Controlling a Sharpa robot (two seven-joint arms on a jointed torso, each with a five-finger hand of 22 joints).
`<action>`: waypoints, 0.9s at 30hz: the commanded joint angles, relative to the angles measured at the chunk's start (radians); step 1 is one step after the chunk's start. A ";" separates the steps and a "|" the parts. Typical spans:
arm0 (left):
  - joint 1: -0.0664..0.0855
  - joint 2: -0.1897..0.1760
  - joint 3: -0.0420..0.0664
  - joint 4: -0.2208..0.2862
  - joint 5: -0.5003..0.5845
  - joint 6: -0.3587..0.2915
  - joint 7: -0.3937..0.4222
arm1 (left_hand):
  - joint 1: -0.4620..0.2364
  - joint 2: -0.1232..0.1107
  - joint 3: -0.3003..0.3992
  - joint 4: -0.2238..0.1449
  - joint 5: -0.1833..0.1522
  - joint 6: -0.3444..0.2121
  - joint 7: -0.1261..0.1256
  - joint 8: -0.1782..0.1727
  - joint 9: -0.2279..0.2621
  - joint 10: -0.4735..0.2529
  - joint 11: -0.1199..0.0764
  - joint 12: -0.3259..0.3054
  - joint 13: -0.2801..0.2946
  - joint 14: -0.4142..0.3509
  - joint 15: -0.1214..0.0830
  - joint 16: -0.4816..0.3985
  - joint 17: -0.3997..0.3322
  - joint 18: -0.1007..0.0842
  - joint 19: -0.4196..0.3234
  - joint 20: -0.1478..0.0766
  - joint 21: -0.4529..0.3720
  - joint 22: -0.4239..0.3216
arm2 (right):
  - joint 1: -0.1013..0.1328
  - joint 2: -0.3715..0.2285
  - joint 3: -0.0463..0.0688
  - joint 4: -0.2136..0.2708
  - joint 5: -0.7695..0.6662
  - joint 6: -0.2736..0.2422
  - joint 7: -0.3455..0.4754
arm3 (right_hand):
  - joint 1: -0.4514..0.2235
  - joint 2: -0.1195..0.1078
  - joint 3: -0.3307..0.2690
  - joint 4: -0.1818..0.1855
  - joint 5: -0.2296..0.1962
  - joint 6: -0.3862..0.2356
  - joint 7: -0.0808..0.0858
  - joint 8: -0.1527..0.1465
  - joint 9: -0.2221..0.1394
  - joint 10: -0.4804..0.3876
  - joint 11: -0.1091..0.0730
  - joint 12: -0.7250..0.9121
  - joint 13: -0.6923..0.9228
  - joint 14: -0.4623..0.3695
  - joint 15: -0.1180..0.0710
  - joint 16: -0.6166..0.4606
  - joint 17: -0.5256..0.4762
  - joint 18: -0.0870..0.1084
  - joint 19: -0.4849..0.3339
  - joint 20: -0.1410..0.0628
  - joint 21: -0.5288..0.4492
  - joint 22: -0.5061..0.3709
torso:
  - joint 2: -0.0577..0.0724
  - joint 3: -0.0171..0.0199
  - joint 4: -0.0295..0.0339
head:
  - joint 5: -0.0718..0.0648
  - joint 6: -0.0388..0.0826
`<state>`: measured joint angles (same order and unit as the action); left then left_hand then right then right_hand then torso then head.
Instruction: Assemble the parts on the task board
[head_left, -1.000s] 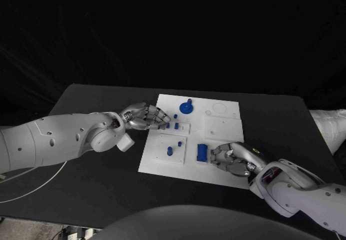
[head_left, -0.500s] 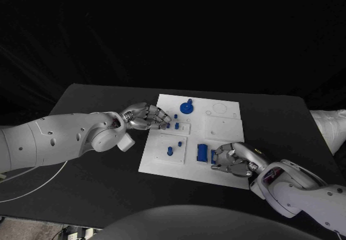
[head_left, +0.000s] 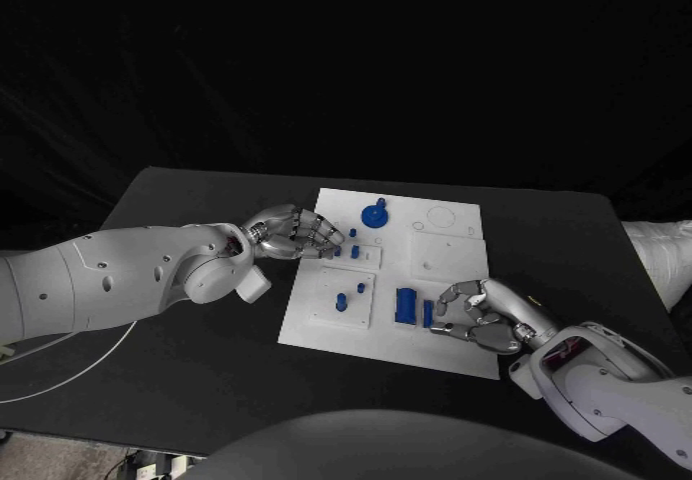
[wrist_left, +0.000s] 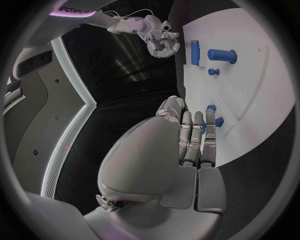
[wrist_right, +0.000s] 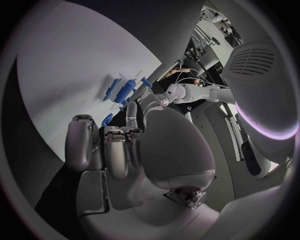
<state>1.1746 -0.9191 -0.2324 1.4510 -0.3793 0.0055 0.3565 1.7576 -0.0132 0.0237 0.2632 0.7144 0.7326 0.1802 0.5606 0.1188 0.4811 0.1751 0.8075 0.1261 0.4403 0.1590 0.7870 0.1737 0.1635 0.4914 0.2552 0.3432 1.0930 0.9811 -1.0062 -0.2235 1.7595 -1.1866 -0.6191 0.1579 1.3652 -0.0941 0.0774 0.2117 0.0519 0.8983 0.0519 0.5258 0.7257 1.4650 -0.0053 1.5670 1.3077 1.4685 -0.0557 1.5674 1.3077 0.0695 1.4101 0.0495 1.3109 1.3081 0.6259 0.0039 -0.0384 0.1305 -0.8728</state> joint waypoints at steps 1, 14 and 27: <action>0.000 0.000 0.001 0.006 -0.001 -0.005 0.042 | 0.009 0.004 0.006 0.001 0.006 0.003 0.002 0.004 0.000 0.012 0.001 -0.004 -0.001 0.007 -0.001 0.005 -0.001 0.001 0.000 0.005 0.006 0.003 | 0.021 -0.020 0.002 0.023 0.079 -0.072 0.092 | 0.013 0.002 -0.001 0.011 -0.002 0.007 0.000 0.005 0.000 0.106 -0.008 0.004 0.263 0.102 -0.007 0.003 0.263 -0.009 0.011 0.001 0.008 0.184 | -0.001 0.0003 -0.0004 | -0.002 0.000; 0.001 -0.018 0.003 0.061 0.012 -0.126 0.183 | -0.121 0.049 -0.032 0.027 -0.186 0.031 -0.020 0.011 0.003 0.040 -0.008 -0.009 -0.015 0.028 -0.008 0.006 -0.011 0.012 -0.009 0.004 -0.015 -0.008 | 0.163 -0.105 0.002 0.087 0.407 -0.117 0.273 | -0.107 0.133 -0.047 0.074 0.065 0.006 0.017 -0.027 -0.067 -0.100 0.013 -0.209 0.116 -0.125 0.019 -0.239 -0.027 0.079 -0.323 0.031 -0.499 0.020 | -0.010 -0.0005 -0.0026 | -0.006 0.000; 0.005 -0.037 0.004 0.110 0.075 -0.198 0.261 | -0.521 -0.227 -0.249 0.030 -0.572 -0.285 -0.169 -0.365 -0.076 -0.432 -0.205 -0.534 -0.093 -0.440 -0.107 -0.783 -0.173 -0.019 -0.467 -0.031 -0.326 -0.810 | 0.226 -0.072 0.002 0.019 0.832 0.267 0.395 | -0.261 0.200 -0.270 0.086 0.068 -0.571 -0.141 -0.478 -0.535 -1.453 -0.031 -1.530 -1.181 -1.469 0.183 -1.567 -1.308 0.008 -1.410 0.239 -1.311 -1.308 | -0.040 -0.0019 -0.0280 | 0.009 0.000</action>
<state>1.1788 -0.9548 -0.2290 1.5562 -0.3436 -0.1549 0.5566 1.2378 -0.2229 -0.2199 0.2958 0.1447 0.4553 0.0057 0.1992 0.0448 0.0501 -0.0335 0.2819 0.0346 0.0009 0.0506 0.0178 0.0032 0.1586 0.0280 0.2233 0.0199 0.3089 1.2071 -1.0780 -0.2211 1.7793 -0.4955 -0.5069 0.4876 1.1021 0.0939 -0.1835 0.2941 0.1234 0.3415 -0.0825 0.0570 0.2093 0.0174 -0.0213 0.0466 0.1603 0.0057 0.1293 0.0044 0.0088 0.0747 0.0048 0.2890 0.0035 0.0202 0.5877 0.0006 -0.0619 0.1385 -0.8728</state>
